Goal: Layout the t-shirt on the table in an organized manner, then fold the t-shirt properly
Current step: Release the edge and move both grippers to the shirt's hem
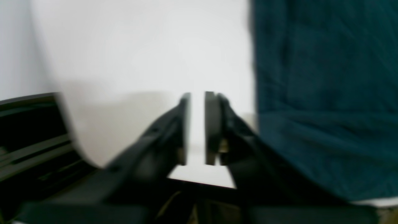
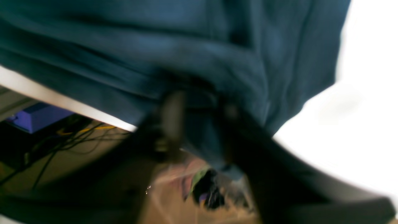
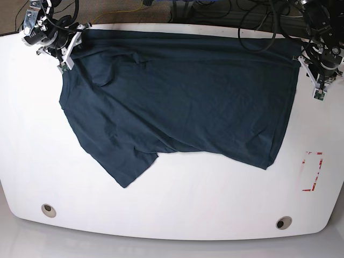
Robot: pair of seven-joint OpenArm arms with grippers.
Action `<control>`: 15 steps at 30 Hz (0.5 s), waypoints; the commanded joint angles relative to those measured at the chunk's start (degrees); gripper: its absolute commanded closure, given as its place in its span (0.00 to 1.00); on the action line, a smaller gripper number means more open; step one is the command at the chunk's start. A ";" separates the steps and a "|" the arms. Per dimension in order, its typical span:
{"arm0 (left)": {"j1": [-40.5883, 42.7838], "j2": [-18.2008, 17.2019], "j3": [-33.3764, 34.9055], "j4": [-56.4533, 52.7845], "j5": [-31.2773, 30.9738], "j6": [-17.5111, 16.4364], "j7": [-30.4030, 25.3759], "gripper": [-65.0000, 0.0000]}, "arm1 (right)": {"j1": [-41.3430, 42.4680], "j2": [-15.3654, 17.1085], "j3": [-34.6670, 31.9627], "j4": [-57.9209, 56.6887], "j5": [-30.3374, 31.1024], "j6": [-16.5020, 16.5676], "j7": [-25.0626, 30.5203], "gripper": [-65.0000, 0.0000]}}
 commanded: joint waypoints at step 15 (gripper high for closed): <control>-9.80 -1.07 -0.08 3.03 -0.15 0.29 1.34 0.44 | 4.09 -0.27 1.80 4.49 0.51 -0.03 0.65 0.23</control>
